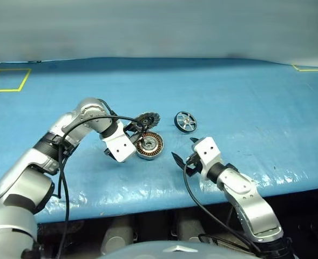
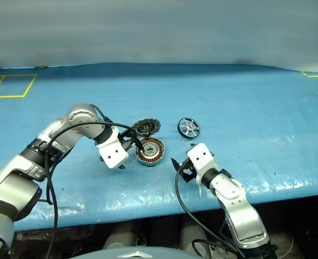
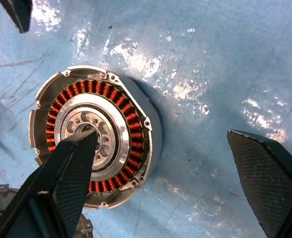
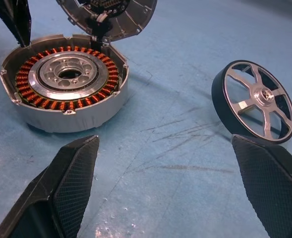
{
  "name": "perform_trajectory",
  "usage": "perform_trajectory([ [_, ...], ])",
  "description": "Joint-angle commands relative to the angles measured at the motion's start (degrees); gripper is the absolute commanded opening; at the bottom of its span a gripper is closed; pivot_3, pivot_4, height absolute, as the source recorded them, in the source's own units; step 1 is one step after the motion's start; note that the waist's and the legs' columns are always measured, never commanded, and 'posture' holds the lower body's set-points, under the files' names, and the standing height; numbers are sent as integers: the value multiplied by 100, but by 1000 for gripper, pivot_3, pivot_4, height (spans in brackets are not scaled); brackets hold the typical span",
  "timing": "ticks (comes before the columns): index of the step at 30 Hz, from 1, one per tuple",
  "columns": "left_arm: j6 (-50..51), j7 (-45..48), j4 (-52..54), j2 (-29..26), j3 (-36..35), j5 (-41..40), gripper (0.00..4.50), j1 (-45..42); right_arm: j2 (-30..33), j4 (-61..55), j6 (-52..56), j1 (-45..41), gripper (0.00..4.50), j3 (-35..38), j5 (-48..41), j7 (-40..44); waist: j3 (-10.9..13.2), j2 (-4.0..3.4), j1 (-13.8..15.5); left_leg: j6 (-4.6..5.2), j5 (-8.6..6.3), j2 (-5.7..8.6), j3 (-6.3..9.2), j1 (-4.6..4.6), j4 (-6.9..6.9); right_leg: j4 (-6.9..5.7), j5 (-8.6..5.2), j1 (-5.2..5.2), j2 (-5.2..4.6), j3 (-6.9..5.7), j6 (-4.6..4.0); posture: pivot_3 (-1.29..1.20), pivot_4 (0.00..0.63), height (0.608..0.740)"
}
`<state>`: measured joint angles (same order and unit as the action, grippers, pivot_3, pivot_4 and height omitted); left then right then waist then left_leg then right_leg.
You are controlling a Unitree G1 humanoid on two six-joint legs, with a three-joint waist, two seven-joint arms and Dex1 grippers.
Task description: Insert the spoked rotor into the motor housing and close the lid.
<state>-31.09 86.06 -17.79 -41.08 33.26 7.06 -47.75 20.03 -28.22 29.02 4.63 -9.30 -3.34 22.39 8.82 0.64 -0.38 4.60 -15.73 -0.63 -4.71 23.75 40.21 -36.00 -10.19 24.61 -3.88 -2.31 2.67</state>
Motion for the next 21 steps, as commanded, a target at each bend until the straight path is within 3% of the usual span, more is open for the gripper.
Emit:
perform_trajectory([
  [1,862,-157,684,-72,-622,-661,4441,205,-47,-325,52,-22,4500,228,-81,-117,0,0,5,0,0,0,0,1,1,0,-6,0,0,0,10,0,150,740],
  [11,3359,-1667,2463,523,-1899,-2205,4441,2013,-74,-613,367,617,4500,392,-268,-204,-6,-9,-9,-6,3,0,5,-11,0,-5,-15,-7,0,2,16,0,150,740],
  [15,3796,-2515,2709,1021,-2354,-2602,4441,2693,5,-708,513,796,4500,463,-337,-155,-7,-10,-6,-11,6,-1,7,-18,0,-11,-14,-9,-1,2,16,0,150,740],
  [21,3474,-3308,2709,1475,-2408,-2277,4441,3501,45,-630,550,947,4500,537,-396,-133,-9,-11,1,-7,4,-1,16,-25,0,-28,-13,-9,-3,-1,7,0,150,740],
])
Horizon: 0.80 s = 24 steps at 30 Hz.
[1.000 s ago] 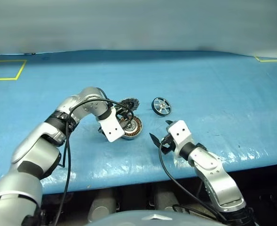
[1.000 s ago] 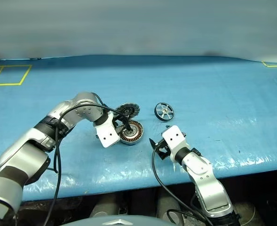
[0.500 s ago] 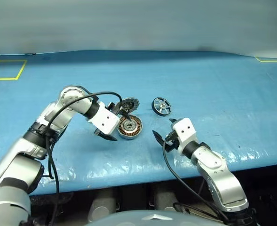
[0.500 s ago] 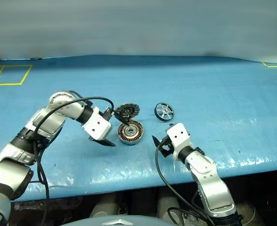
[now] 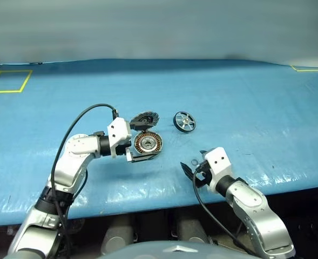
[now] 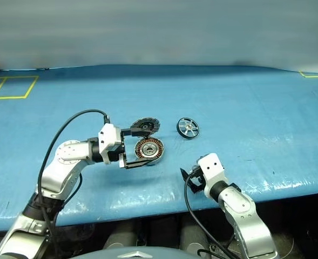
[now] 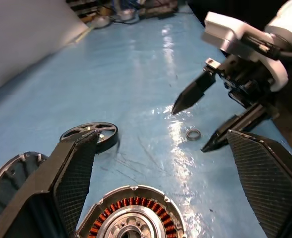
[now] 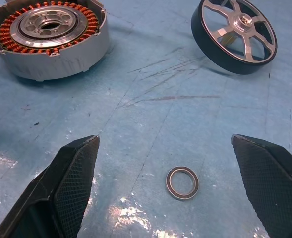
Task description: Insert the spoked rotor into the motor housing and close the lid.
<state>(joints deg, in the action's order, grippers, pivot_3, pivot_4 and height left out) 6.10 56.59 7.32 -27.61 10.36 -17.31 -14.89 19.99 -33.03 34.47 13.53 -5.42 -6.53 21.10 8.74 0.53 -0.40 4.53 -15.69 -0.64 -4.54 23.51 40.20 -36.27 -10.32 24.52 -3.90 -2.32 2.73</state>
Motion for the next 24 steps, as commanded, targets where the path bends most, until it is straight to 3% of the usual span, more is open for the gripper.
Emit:
perform_trajectory([
  [1,-294,-452,177,162,-119,211,4441,361,46,-128,17,81,4500,162,-74,-21,0,0,6,0,0,0,0,-1,0,-2,-1,1,0,0,-3,0,150,740],
  [8,-427,-446,57,106,-56,233,4441,817,-55,21,52,121,4500,223,-97,-155,-1,-2,20,0,-1,0,1,1,0,-8,-3,10,-15,-8,-10,0,150,740],
  [14,-634,-658,-238,137,144,720,4441,885,-223,379,-2,58,4500,239,-99,-318,-5,-9,46,3,-3,1,2,2,-2,-6,-4,14,-20,-14,-12,0,150,740],
  [22,-749,-460,-412,320,138,448,4441,1045,-292,436,58,64,4500,174,-116,-320,-8,-13,45,4,-5,1,6,4,-5,-3,-6,20,-49,-26,-15,0,150,740],
  [24,-867,-427,-497,313,121,462,4500,1043,-313,492,52,65,4126,164,-136,-309,-8,-13,46,4,-5,1,7,4,-6,-2,-7,22,-49,-28,-16,0,150,740],
])
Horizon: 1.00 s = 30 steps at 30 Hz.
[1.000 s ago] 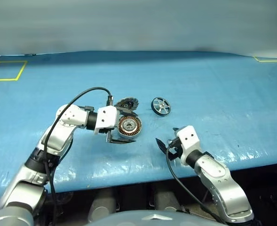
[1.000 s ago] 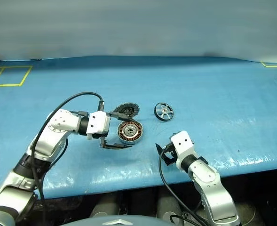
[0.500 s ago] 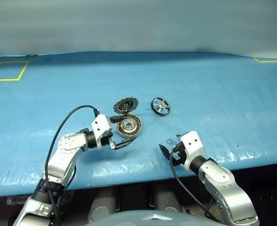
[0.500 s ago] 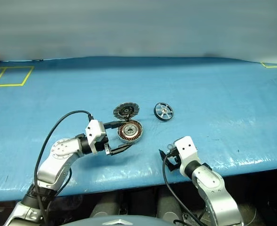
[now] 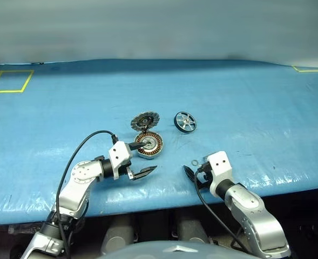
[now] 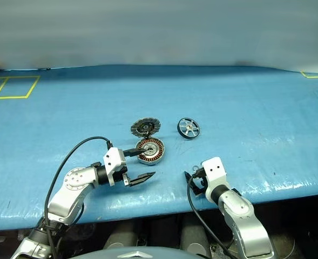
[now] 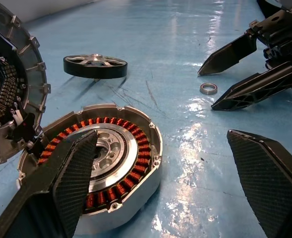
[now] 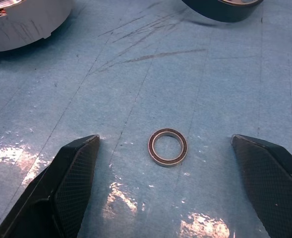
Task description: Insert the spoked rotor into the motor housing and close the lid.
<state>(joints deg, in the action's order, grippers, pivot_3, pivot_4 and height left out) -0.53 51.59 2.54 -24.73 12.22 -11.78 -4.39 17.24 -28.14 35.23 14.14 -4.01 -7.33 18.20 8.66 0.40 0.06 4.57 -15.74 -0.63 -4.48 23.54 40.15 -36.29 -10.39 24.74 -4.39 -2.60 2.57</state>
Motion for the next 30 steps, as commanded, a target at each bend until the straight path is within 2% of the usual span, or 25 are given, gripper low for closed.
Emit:
perform_trajectory([
  [1,-259,91,-59,18,-76,-83,4500,-8,-42,43,-9,3,3958,-2,-57,-8,0,0,1,0,0,0,1,0,0,1,0,0,0,-2,0,0,150,740],
  [12,-544,196,-221,-42,-117,-49,4500,-24,-144,219,-24,-23,687,-105,-36,-26,-7,-2,0,2,-3,0,15,1,-6,21,0,1,-9,-18,0,0,150,740],
  [18,-576,268,-217,-175,-209,-69,4500,-36,0,158,-4,-48,667,-183,57,24,-7,-4,-5,1,-3,0,16,1,-10,23,0,2,-11,-19,0,0,150,740],
  [23,-426,92,-256,-164,-295,-60,4500,-79,191,-330,-9,-257,667,-467,-12,290,-6,-5,-9,0,-4,0,19,4,-15,29,0,4,-16,-20,0,0,150,740],
  [30,-608,-43,-280,-73,-381,-34,4500,-12,-20,-741,43,-1088,667,-894,-91,346,-4,-8,-32,0,-3,0,18,18,-22,29,-1,19,-12,-33,-4,0,150,740],
])
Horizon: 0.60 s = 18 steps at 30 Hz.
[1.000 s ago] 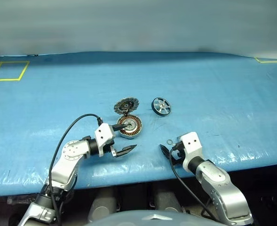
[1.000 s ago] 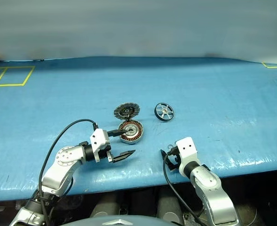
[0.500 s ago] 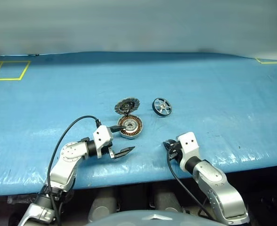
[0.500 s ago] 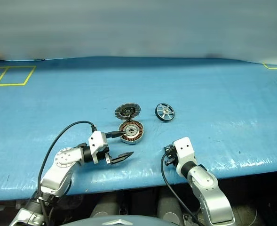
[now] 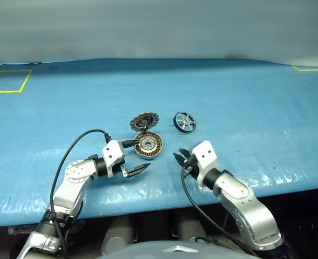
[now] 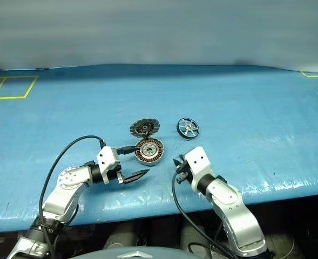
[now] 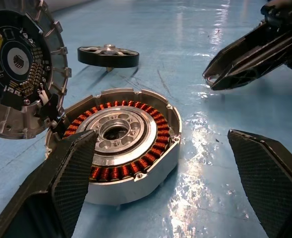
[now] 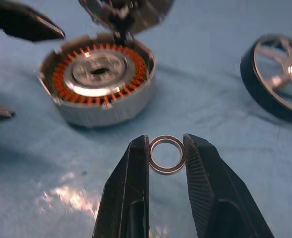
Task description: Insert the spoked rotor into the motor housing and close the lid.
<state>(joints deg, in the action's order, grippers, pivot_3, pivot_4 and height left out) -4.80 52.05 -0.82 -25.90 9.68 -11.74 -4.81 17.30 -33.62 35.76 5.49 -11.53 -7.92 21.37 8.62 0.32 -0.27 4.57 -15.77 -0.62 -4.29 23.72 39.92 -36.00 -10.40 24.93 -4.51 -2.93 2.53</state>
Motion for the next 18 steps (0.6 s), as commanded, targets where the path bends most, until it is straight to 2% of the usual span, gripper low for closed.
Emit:
perform_trajectory([
  [1,-211,-109,69,42,-148,-45,4500,68,-14,-95,-26,-324,667,-169,28,5,-1,1,8,0,0,0,0,0,0,1,0,0,0,-1,0,0,150,740],
  [4,-257,-172,126,37,-206,-84,4500,172,-13,175,-90,-615,667,-265,57,49,0,1,23,5,-3,3,-1,3,0,4,15,-1,-3,-6,-28,0,150,740],
  [18,-432,-547,213,97,-422,-87,4500,548,-609,1908,-706,-1693,667,-828,166,336,1,0,-33,3,-2,5,-3,4,-3,8,17,-4,5,-13,-29,0,150,740],
])
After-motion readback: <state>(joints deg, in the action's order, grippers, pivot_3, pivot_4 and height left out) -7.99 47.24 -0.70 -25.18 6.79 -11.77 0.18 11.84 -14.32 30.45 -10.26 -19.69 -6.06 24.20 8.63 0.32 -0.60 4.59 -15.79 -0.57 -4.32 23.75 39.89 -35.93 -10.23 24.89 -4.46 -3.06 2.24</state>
